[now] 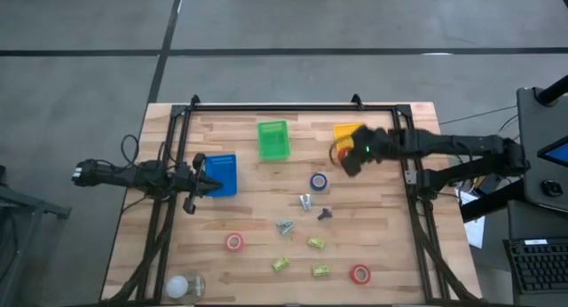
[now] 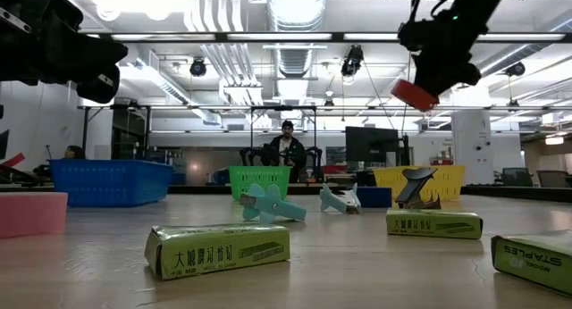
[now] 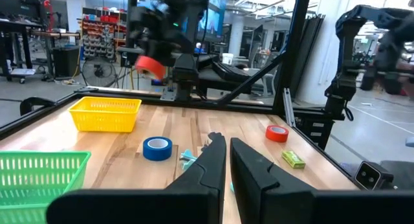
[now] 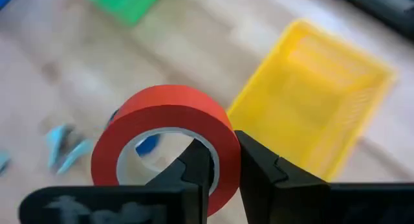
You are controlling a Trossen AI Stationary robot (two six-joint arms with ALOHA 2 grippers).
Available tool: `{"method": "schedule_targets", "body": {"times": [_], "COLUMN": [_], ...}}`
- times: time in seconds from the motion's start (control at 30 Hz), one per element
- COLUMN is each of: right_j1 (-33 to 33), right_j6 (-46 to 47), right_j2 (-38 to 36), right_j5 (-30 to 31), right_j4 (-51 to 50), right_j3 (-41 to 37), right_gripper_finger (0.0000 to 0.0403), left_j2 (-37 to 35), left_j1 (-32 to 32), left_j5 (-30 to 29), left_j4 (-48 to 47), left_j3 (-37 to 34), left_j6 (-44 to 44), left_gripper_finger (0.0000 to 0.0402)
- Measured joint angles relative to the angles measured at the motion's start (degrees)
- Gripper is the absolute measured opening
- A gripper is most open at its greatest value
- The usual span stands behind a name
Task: Pick and place Stapler, Stapler remover, tape
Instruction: Put the top orange tape into the yellow bin
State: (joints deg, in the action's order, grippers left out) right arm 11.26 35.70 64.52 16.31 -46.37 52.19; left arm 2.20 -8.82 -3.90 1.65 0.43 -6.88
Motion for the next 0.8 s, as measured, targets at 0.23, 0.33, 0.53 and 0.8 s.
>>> {"method": "schedule_targets", "body": {"times": [0.23, 0.33, 0.53, 0.8], "right_j1": [15.0, 19.9, 26.0, 28.9], "right_j6": [-7.7, -10.6, -15.2, -19.8], "right_j2": [4.3, 8.2, 18.2, 29.2], "right_j5": [-8.4, -11.6, -12.0, -12.3], "right_j4": [-0.2, -0.2, -1.8, -4.5], "right_j3": [2.4, 3.8, 7.3, 12.4], "right_gripper_finger": [0.0058, 0.0058, 0.0058, 0.0059], "left_j2": [0.0, 0.0, 0.0, 0.0], "left_j1": [0.0, 0.0, 0.0, 0.0], "left_j5": [0.0, 0.0, 0.0, 0.0], "left_j4": [0.0, 0.0, 0.0, 0.0], "left_j3": [0.0, 0.0, 0.0, 0.0], "left_j6": [0.0, 0.0, 0.0, 0.0], "left_gripper_finger": [0.0026, 0.0026, 0.0026, 0.0026]}}
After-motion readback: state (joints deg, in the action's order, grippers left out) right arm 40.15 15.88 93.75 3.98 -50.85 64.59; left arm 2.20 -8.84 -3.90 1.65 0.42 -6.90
